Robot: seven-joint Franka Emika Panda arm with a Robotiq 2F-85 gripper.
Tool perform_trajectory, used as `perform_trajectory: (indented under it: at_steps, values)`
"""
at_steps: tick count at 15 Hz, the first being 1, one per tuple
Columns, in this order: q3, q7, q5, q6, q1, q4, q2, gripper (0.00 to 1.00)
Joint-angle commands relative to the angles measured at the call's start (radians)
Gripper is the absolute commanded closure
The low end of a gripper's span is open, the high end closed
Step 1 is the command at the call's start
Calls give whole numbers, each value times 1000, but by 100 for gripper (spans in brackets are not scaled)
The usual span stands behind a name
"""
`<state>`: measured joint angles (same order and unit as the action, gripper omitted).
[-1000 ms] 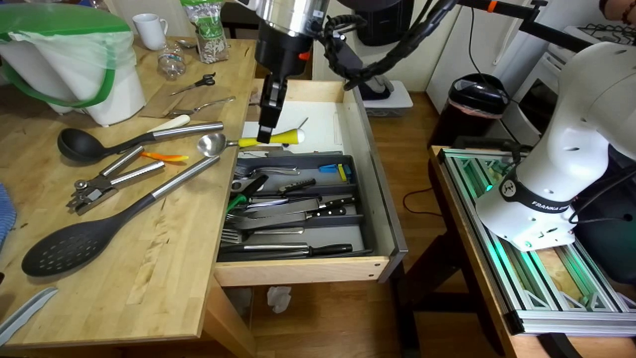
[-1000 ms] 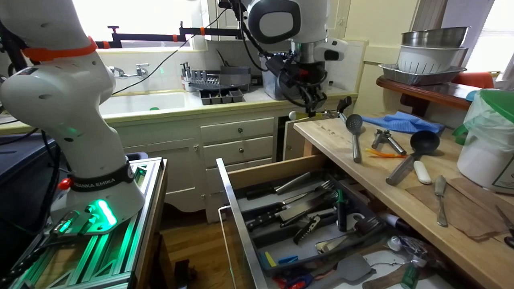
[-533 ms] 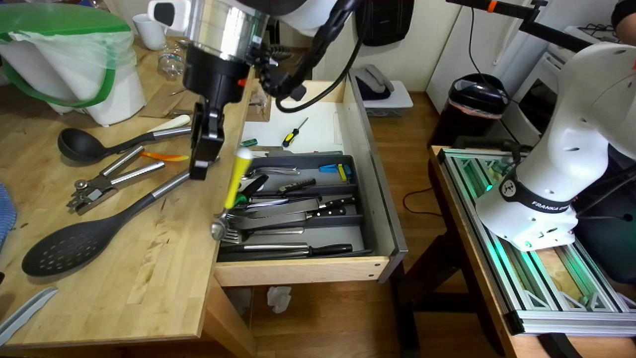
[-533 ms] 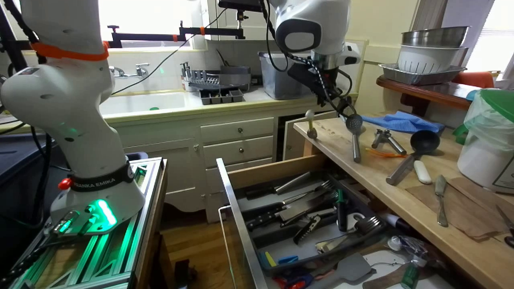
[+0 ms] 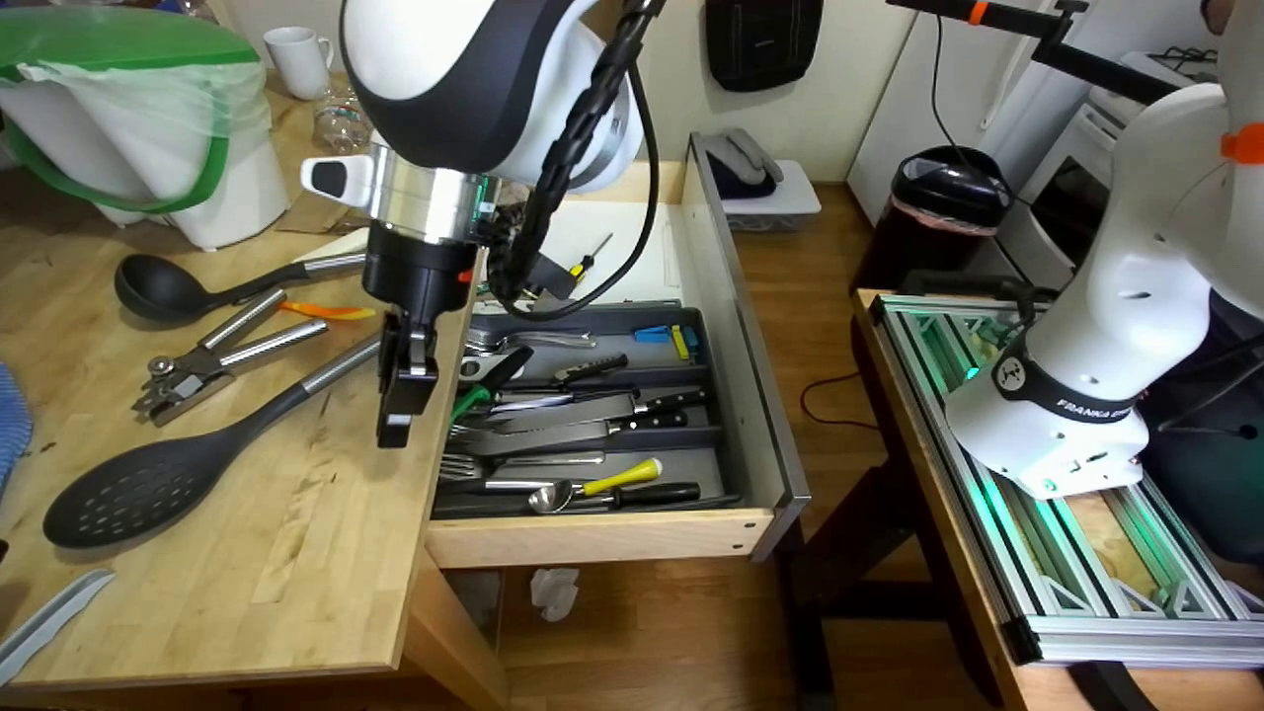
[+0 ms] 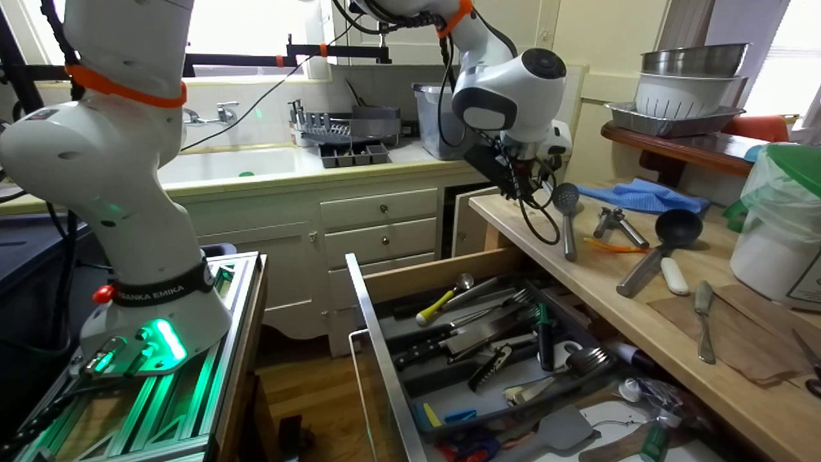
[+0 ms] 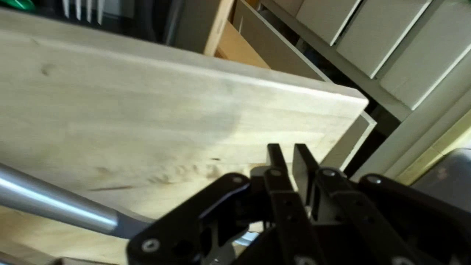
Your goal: Pick up the spoon from the drawer and put it on the counter
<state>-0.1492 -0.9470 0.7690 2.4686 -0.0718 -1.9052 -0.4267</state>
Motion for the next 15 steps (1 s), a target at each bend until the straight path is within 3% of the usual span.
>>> perform_trajectory:
  at_steps: [1,6,9,15]
  values:
    - [37,109,11,20,-29,-119,92,58]
    - [131,409,-151,-26,2,-252,263,21]
    - [130,545,-256,-70,-9,-287,319,1]
    - [127,553,-289,-139,-4,-326,358,0]
